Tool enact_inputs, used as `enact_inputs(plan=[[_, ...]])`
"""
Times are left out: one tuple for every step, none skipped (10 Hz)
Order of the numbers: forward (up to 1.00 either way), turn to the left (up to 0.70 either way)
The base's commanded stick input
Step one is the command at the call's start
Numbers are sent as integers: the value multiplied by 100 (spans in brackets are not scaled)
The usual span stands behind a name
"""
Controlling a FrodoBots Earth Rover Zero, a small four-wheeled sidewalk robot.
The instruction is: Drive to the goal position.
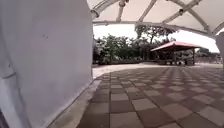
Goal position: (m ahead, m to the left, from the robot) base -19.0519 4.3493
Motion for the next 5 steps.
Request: enact_inputs(plan=[[0, 0], [0, 0], [0, 0], [0, 0], [0, -55]])
